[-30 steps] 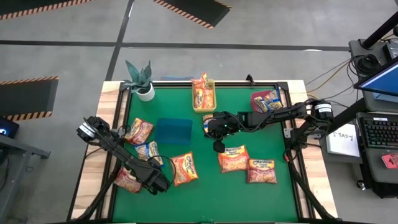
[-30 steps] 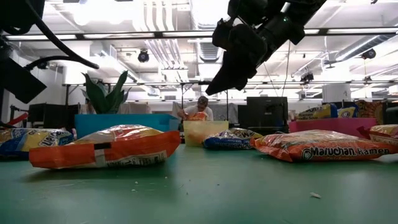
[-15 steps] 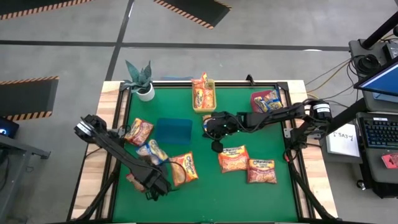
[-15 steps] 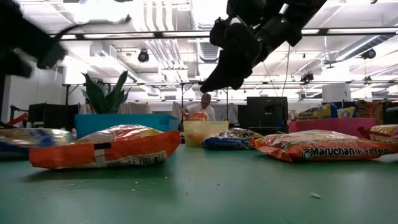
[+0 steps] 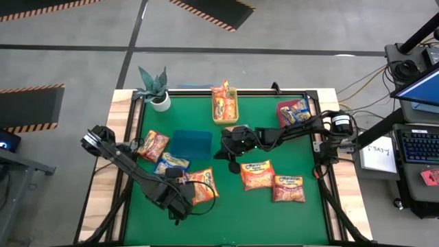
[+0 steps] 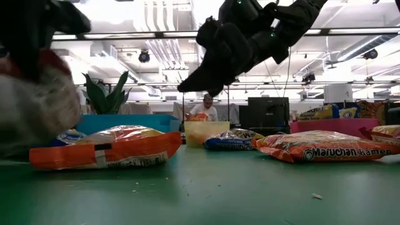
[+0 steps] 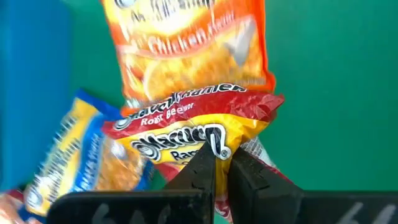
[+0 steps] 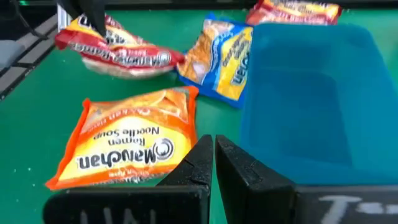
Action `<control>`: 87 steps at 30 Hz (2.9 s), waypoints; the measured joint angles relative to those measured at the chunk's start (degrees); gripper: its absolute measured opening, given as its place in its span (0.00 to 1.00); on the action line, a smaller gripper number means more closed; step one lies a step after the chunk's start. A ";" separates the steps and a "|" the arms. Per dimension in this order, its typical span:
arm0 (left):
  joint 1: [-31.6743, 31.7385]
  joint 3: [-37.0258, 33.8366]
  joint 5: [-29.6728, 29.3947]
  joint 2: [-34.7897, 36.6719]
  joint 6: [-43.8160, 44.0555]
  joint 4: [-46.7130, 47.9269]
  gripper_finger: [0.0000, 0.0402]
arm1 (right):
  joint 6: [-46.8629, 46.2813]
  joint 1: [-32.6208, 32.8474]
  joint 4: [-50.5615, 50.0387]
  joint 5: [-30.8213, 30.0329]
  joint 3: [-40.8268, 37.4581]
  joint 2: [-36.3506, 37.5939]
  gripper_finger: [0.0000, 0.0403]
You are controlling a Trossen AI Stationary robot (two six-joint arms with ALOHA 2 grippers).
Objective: Sort Maruchan noodles
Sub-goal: Put the red noodle pack into the blue bin
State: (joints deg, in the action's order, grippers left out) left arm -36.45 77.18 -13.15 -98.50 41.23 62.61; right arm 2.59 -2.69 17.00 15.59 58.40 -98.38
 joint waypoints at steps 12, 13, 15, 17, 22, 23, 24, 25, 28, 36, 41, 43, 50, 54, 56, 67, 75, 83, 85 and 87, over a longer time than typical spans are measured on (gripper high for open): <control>0.85 1.12 -17.11 9.91 -0.01 -0.31 0.00 | 1.87 0.05 -5.07 -0.14 0.47 3.03 0.20; 1.17 1.10 -18.91 11.22 0.63 -0.31 0.00 | 2.19 0.03 -5.79 -0.17 0.47 3.72 0.21; 2.36 1.10 -22.31 13.66 1.50 -0.38 0.00 | 3.22 -0.08 -7.17 -0.17 0.45 5.01 0.23; 4.03 1.04 -24.58 16.17 1.66 -0.61 0.00 | 4.52 -0.33 -9.15 -0.32 0.45 6.64 0.24; 11.12 0.97 -29.01 21.16 0.70 -0.79 0.00 | 6.93 -1.25 -12.04 -0.59 0.43 10.65 0.26; 12.68 0.97 -29.46 21.92 0.07 -0.82 0.00 | 7.34 -1.57 -12.43 -0.60 0.43 11.44 0.26; 14.36 0.97 -29.49 22.51 -0.84 -0.98 0.00 | 7.57 -1.86 -12.70 -0.60 0.43 12.12 0.26; 16.19 0.97 -29.50 23.04 -1.92 -1.28 0.00 | 7.80 -2.21 -12.63 -0.60 0.43 12.77 0.25; 21.26 0.90 -29.18 24.03 -6.01 -3.66 0.00 | 8.85 -3.47 -13.12 -0.60 0.43 14.75 0.24; 34.54 -0.60 -12.67 23.40 -17.73 -13.13 0.00 | 7.41 -6.92 -17.73 -0.65 0.43 19.23 0.26; 41.04 -6.73 -1.62 23.33 -19.23 -23.36 0.00 | 6.53 -7.25 -20.58 -0.61 -0.11 19.94 0.26; 42.42 -9.51 0.97 23.55 -18.19 -25.04 0.00 | 6.89 -7.25 -20.85 -0.60 -0.39 19.86 0.26; 44.37 -18.25 6.73 24.12 -14.54 -32.79 0.00 | 7.47 -7.48 -20.96 -0.60 -0.44 19.16 0.24; 44.50 -20.54 7.57 24.06 -13.61 -34.88 0.00 | 7.42 -7.49 -20.82 -0.60 -0.44 19.17 0.25; 44.60 -20.62 7.53 23.98 -12.66 -35.11 0.00 | 7.25 -7.49 -20.83 -0.60 -0.44 19.16 0.26; 44.52 -20.76 7.35 21.94 -8.50 -36.64 0.00 | 5.96 -7.49 -21.17 -0.60 -0.56 19.18 0.27; 44.48 -20.76 7.24 18.24 -7.81 -37.72 0.00 | 3.90 -7.49 -24.38 -0.60 -0.91 19.18 0.27; 44.48 -20.76 5.60 16.63 -8.64 -37.79 0.02 | 3.34 -7.49 -24.77 -0.60 -1.08 19.18 0.27; 44.48 -20.76 5.60 15.86 -8.64 -37.79 0.03 | 3.32 -7.49 -24.77 -0.60 -1.08 19.18 0.27; 44.48 -20.76 5.60 14.95 -8.66 -37.80 0.03 | 3.30 -7.49 -24.77 -0.60 -1.08 19.18 0.27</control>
State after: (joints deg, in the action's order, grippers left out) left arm 8.03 56.42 -7.55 -83.55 32.58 24.81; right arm 5.89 -10.17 -7.77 14.98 57.32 -79.20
